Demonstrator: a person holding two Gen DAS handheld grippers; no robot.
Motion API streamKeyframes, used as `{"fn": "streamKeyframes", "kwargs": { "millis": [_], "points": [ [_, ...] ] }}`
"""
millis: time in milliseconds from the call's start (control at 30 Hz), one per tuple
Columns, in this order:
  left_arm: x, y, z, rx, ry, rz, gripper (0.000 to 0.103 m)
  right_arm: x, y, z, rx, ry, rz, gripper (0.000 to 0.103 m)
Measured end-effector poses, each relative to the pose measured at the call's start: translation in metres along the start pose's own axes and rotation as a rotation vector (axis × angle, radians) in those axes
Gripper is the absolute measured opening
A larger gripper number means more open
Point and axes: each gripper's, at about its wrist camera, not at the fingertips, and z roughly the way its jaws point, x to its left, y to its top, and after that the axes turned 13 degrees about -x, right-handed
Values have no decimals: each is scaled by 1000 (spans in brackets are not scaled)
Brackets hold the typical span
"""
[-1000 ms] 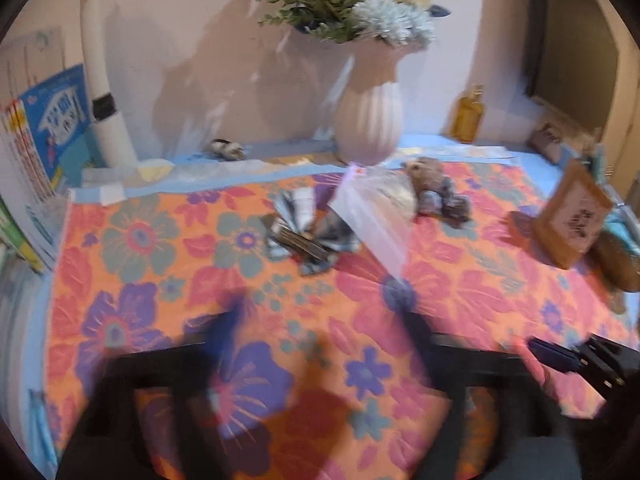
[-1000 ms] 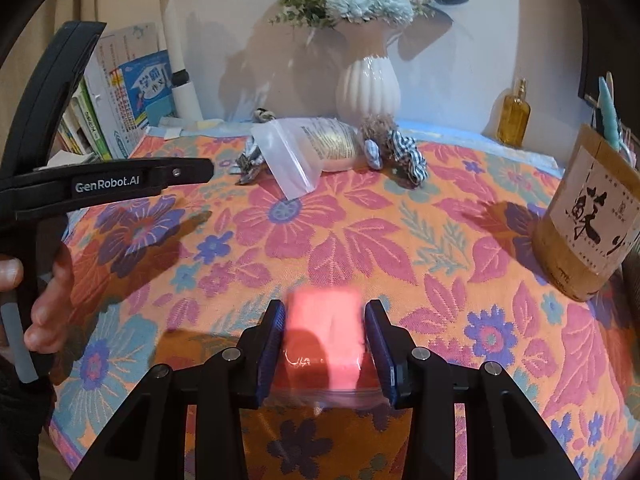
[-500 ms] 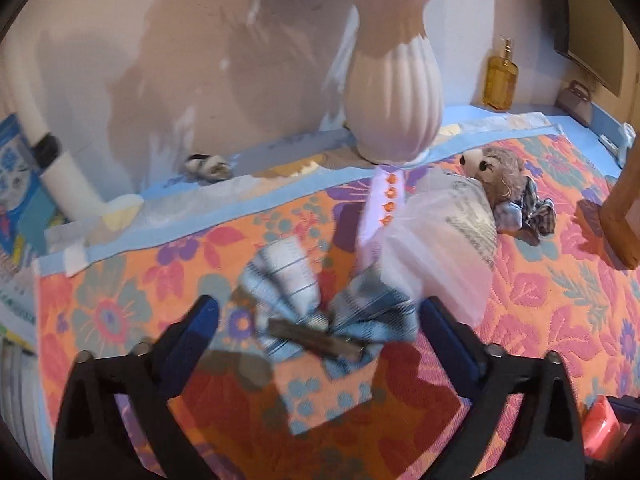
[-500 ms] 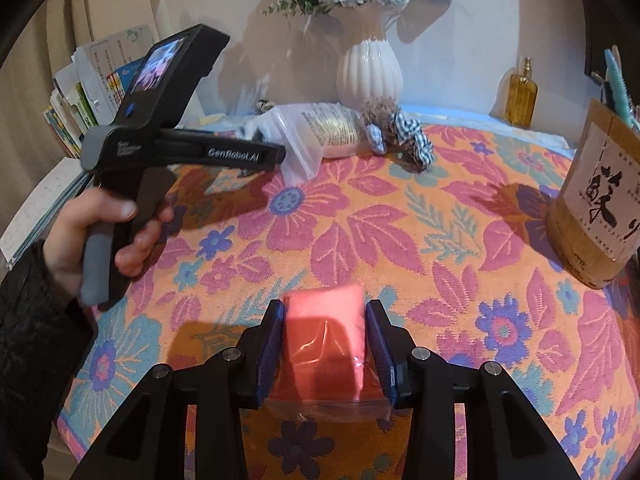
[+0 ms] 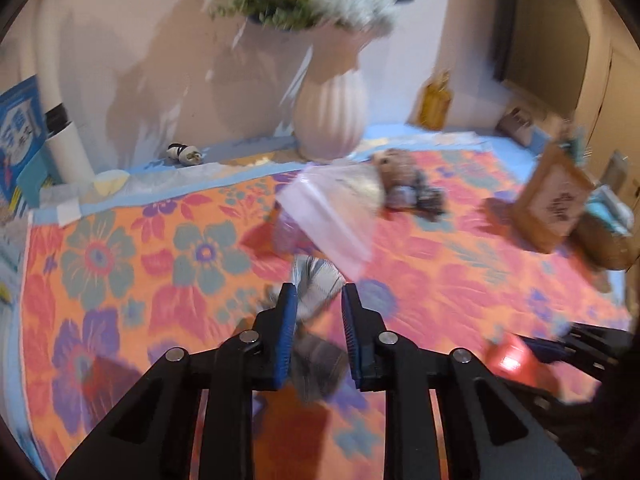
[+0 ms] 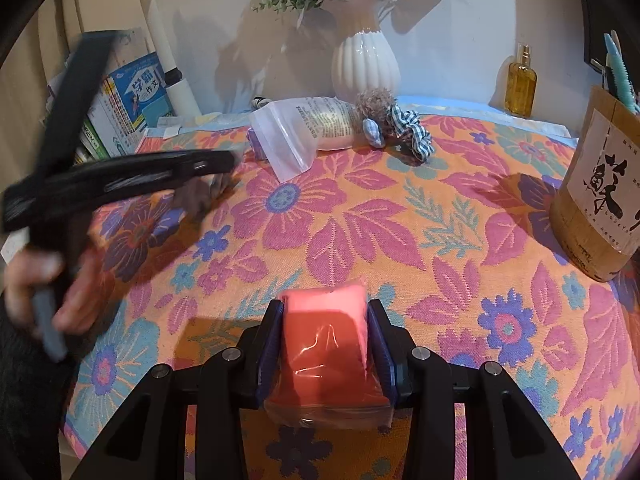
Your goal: Organize soft objects
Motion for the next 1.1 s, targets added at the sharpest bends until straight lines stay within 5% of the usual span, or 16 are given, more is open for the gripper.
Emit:
{"fn": "streamKeyframes", "kwargs": {
  "millis": [133,167,200,267,300,467,633,767,1100],
  "points": [
    [-8,-13,-28,-29,12,-28,19,1,0,-1,-2,-10,0,40],
    [-9,-17,-29,-28,41,-14,26,0,0,-1,-2,-9,2,40],
    [-10,-20,-27,-13,68,-2,39,0,-1,-1,-2,-8,8,40],
    [-8,-24,-18,40,125,8,94,-2,-1,-2,-4,-12,19,40],
    [-7,-24,-15,38,135,-3,101,-3,-1,-2,-3,-10,23,40],
    [-1,-15,9,76,106,-101,102,-2,-1,-2,-2,-13,15,43],
    [0,-26,46,196,220,-80,102,-2,-2,-2,1,-3,14,49],
    [-2,-28,44,191,238,-68,103,-3,-2,-2,0,1,19,58],
    [-4,-28,40,177,262,-51,103,-6,-1,-2,-1,8,35,60]
  ]
}}
